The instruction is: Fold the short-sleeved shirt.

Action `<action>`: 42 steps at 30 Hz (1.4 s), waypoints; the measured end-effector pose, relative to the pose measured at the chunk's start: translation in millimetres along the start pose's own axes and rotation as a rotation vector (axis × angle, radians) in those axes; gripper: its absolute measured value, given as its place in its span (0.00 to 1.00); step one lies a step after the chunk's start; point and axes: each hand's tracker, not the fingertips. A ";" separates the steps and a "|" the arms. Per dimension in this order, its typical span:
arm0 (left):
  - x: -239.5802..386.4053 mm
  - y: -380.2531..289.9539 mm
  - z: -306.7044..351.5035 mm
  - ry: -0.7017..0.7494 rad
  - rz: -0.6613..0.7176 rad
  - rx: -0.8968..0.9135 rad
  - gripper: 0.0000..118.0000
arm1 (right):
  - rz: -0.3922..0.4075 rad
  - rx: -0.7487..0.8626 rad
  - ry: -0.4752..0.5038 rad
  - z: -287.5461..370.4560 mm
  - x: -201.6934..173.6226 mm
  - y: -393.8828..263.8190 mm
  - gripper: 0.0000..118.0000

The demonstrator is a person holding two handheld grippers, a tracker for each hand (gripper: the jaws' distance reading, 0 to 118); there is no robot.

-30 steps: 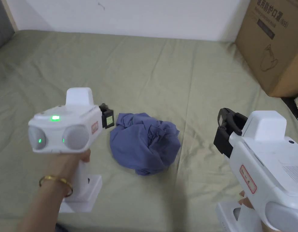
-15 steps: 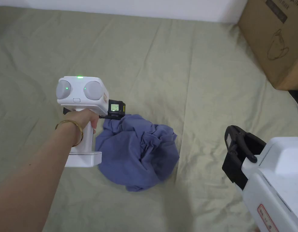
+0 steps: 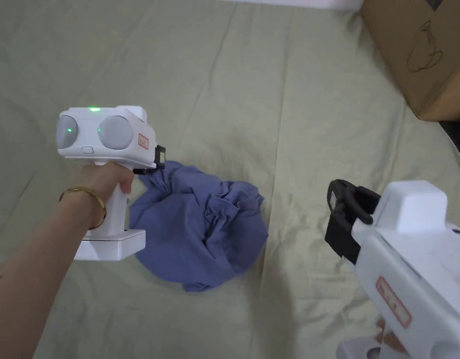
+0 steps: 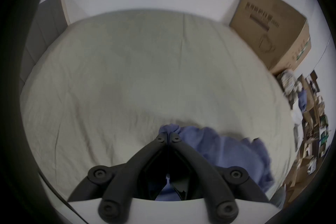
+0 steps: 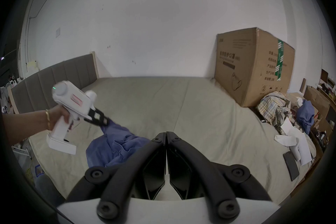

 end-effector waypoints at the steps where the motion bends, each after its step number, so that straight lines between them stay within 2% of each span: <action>1: -1.9 1.2 11.4 -0.023 0.033 0.025 0.00 | -0.004 -0.036 0.021 -3.0 1.1 2.3 0.14; 2: -4.2 1.9 24.5 -0.032 0.043 0.058 0.00 | -0.017 -0.078 0.050 -6.9 2.4 5.1 0.36; 3: -6.1 1.8 37.4 -0.038 0.044 0.091 0.00 | -0.007 -0.126 0.061 -29.6 7.3 15.3 0.36; 4: -6.9 1.1 47.6 -0.038 0.046 0.118 0.00 | -0.010 -0.157 0.084 -39.2 8.9 19.6 0.45; 5: -7.2 1.4 57.7 -0.019 0.029 0.140 0.00 | 0.011 -0.214 0.096 -48.8 9.3 20.9 0.63; 6: -9.0 -0.2 67.2 -0.019 0.023 0.156 0.00 | 0.030 -0.268 0.107 -59.6 8.0 22.0 0.94; 7: -11.1 -2.1 74.9 -0.017 0.032 0.168 0.00 | 0.037 -0.336 0.154 -71.3 5.0 22.2 0.99; 8: -13.7 -4.3 82.1 -0.020 0.036 0.176 0.00 | 0.015 -0.378 0.201 -81.1 3.4 21.0 0.97; 11: -19.7 -12.3 92.5 -0.007 0.045 0.191 0.00 | 0.009 -0.502 0.228 -109.7 -5.1 7.7 0.98; 14: -27.2 -22.5 94.3 0.013 0.062 0.178 0.00 | 0.022 -0.552 0.203 -137.8 -15.9 -10.3 0.97; 15: -30.0 -26.1 94.2 0.021 0.071 0.172 0.00 | 0.028 -0.565 0.205 -146.5 -18.1 -16.3 0.94; 16: -32.5 -29.1 94.2 0.025 0.076 0.169 0.00 | 0.024 -0.575 0.203 -153.6 -21.6 -19.2 0.85; 17: -35.0 -31.9 93.6 0.028 0.085 0.159 0.00 | 0.019 -0.579 0.202 -160.9 -25.5 -21.4 0.66; 18: -37.1 -34.5 93.3 0.030 0.093 0.154 0.00 | 0.015 -0.578 0.197 -163.6 -28.4 -25.0 0.28; 19: -38.8 -36.3 93.3 0.032 0.101 0.149 0.00 | 0.009 -0.578 0.197 -163.5 -30.7 -29.7 0.04; 23: -43.3 -39.4 99.5 0.044 0.124 0.150 0.00 | -0.002 -0.563 0.234 -157.2 -32.6 -29.8 0.04; 28: -50.9 -29.8 136.7 0.091 0.155 0.256 0.00 | -0.038 -0.449 0.292 -104.7 -2.8 8.6 0.03; 34: -52.0 4.6 224.0 0.082 0.144 0.444 0.00 | -0.048 -0.228 0.268 -19.0 33.5 100.2 0.04; 36: -51.5 18.2 259.5 0.014 0.151 0.520 0.00 | -0.053 -0.145 0.261 7.5 40.9 136.0 0.04; 38: -47.7 32.2 291.5 -0.028 0.183 0.574 0.00 | -0.033 -0.070 0.240 27.2 44.9 168.7 0.03; 42: -31.4 60.9 350.4 -0.026 0.116 0.682 0.00 | 0.028 0.030 0.191 62.5 45.4 234.6 0.04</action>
